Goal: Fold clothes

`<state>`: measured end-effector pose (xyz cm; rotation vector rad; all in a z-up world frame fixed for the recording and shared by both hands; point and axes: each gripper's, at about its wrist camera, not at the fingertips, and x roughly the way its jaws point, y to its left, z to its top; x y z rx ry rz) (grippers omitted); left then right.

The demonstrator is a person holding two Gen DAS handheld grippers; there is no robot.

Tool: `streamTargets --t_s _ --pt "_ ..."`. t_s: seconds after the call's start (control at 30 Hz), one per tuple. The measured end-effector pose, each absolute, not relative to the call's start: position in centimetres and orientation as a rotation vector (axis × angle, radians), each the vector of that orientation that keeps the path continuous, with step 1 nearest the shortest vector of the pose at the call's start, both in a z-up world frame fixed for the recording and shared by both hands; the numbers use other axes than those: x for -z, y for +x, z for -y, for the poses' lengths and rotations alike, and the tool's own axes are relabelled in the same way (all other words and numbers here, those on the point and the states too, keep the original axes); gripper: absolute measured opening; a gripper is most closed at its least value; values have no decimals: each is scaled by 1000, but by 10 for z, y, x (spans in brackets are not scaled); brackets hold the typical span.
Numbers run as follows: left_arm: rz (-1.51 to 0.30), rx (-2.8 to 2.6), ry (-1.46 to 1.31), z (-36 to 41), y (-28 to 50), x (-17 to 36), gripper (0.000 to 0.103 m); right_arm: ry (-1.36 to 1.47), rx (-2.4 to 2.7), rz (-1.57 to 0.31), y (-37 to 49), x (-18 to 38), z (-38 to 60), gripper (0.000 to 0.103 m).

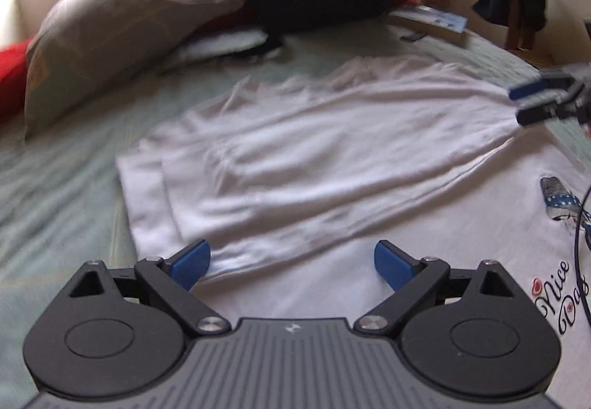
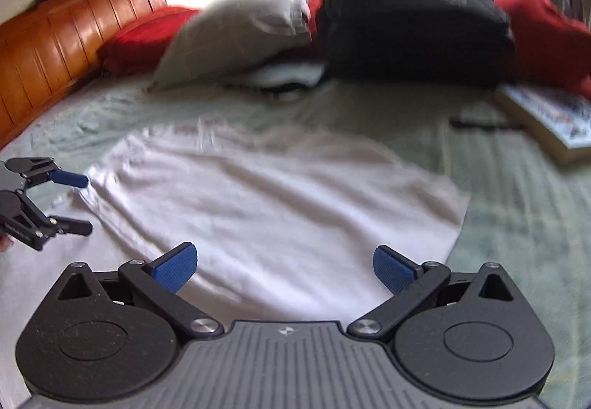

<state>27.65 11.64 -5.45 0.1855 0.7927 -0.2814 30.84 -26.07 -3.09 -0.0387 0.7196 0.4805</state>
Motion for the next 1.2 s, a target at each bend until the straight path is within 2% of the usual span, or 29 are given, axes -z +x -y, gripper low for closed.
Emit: streamTargets --t_s 0.17,0.3,0.53,0.67,1.07,1.2 --pt "-817 245 163 -133 257 52 96 -56 -456 -740 287 33 262 103" --pt "-790 247 210 -139 232 28 96 -68 -440 -749 270 33 263 103" --pt "-734 211 334 -136 184 -16 96 -117 -483 -628 236 -10 251 103" --pt "-698 244 366 -125 152 -21 101 -151 -496 -604 213 -21 237 103" --pt "-746 295 362 -72 90 68 101 -166 -549 -699 128 17 200 103" --pt "-763 263 198 -93 74 80 101 -183 -522 -763 113 53 194 103"
